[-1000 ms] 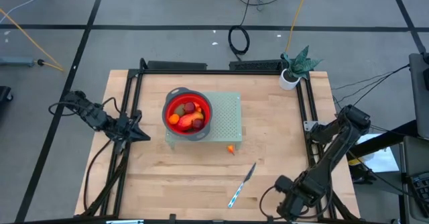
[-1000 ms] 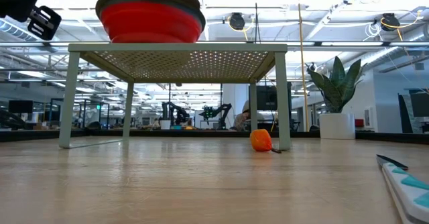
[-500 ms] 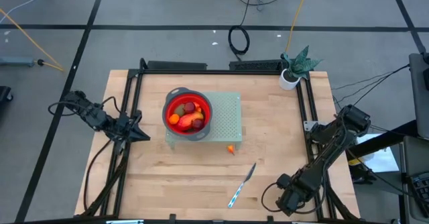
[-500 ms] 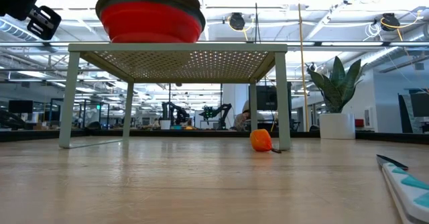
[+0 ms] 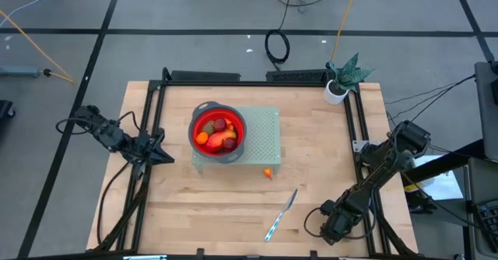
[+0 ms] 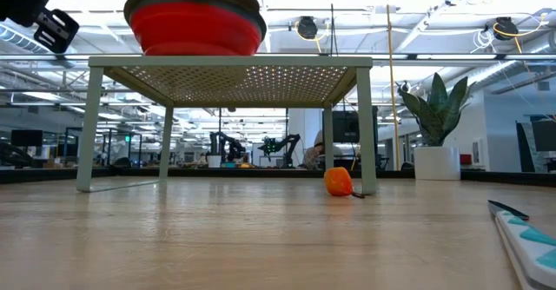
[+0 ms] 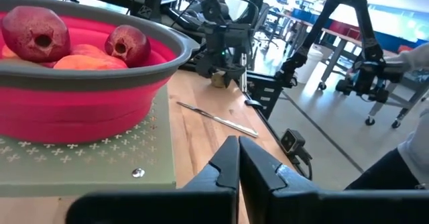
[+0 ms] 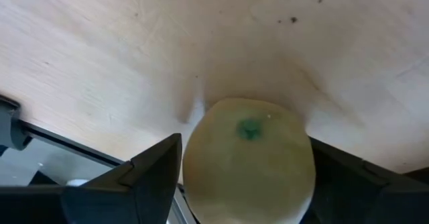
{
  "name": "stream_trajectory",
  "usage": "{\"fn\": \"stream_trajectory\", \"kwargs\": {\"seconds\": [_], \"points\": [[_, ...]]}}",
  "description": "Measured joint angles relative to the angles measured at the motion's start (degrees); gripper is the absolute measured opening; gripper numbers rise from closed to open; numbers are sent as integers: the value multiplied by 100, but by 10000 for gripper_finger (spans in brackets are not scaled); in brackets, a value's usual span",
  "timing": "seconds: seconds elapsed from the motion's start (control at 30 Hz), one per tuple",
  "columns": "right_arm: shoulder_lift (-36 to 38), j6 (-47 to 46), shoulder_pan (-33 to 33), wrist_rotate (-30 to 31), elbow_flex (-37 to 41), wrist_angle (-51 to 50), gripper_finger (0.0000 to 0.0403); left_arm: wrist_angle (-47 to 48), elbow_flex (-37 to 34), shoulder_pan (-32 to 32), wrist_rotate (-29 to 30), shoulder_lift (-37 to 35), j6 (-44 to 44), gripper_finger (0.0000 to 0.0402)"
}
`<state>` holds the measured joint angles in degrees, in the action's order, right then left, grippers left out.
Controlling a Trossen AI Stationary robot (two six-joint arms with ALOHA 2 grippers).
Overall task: Pick & Place Fruit
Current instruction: Put the kiwi into the red strainer bowl on the shelf
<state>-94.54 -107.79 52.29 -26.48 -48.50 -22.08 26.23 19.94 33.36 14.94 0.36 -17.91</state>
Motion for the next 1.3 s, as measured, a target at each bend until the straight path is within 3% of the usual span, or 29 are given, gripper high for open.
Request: {"fn": "stream_trajectory", "kwargs": {"seconds": [0.23,0.47,0.67,0.9,1.13,1.3], "points": [[-8,-34,3,-4,23,61,258,-19,0,1,6,1,-25,13],[135,-119,-29,201,40,98,200,-27,1,-2,6,0,-20,7],[686,-332,-68,1515,40,121,195,-27,0,0,4,0,19,14],[1479,-329,-172,3535,38,122,201,-25,2,-2,1,0,133,5],[2123,703,-471,5424,36,578,198,-21,2,-1,2,0,142,18],[2401,1811,-788,6316,34,1167,198,-25,2,0,6,0,142,19]]}}
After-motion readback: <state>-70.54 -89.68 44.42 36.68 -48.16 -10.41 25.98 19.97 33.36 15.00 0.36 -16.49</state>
